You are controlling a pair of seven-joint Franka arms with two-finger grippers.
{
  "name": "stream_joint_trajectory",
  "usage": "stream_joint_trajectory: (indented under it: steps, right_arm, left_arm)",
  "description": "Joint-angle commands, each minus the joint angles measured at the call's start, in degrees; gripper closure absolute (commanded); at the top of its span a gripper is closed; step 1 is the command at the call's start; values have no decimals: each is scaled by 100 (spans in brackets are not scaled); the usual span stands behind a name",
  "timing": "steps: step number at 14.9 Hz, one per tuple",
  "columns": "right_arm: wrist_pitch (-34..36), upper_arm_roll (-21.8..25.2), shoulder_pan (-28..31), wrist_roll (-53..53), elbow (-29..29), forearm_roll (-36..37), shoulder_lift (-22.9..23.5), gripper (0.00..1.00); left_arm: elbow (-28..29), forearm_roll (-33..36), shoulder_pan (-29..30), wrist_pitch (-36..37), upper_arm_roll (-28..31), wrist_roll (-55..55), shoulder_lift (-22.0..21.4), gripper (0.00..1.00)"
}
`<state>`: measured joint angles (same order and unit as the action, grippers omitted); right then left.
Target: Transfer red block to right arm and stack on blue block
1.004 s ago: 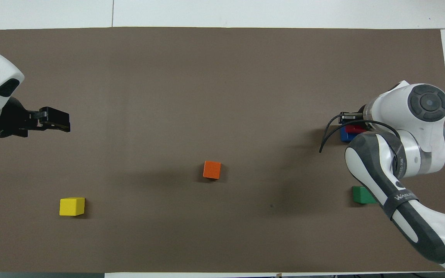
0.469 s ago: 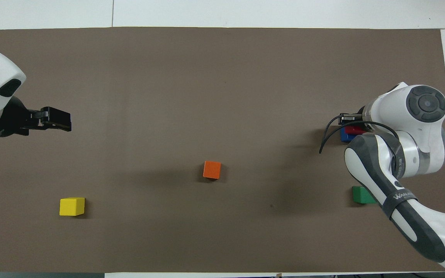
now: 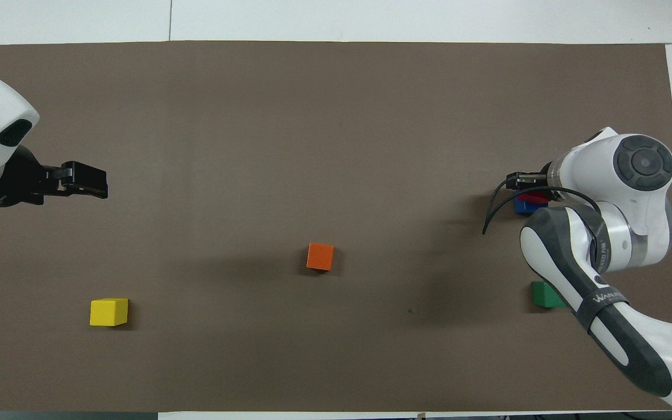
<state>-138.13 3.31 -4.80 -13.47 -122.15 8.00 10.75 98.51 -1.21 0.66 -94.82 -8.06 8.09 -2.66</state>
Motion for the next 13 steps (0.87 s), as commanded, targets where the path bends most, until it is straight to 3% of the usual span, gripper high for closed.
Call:
stream_joint_trajectory:
  steps: [1,4,8,11,13]
  right_arm:
    - [-153,-50,76,-183,-134,88,-73,0]
    - [4,-59,58,-183,-20,62,-73,0]
    - [1452,-68,23,272,857,26,-353,0]
    - [2017,-50,76,738,1333,-719,-722,0]
    - [2577,-32,76,1047,1692,-826,-846,0]
  left_arm:
    - [142,-28,13,-89,33,-62,-112,0]
    - [116,-28,22,-37,33,-53,-112,0]
    - [46,-28,13,-2,33,-80,-77,0]
    - [-25,-28,-5,-1,33,-106,-59,0]
    - [-25,-28,13,-1,33,-97,-68,0]
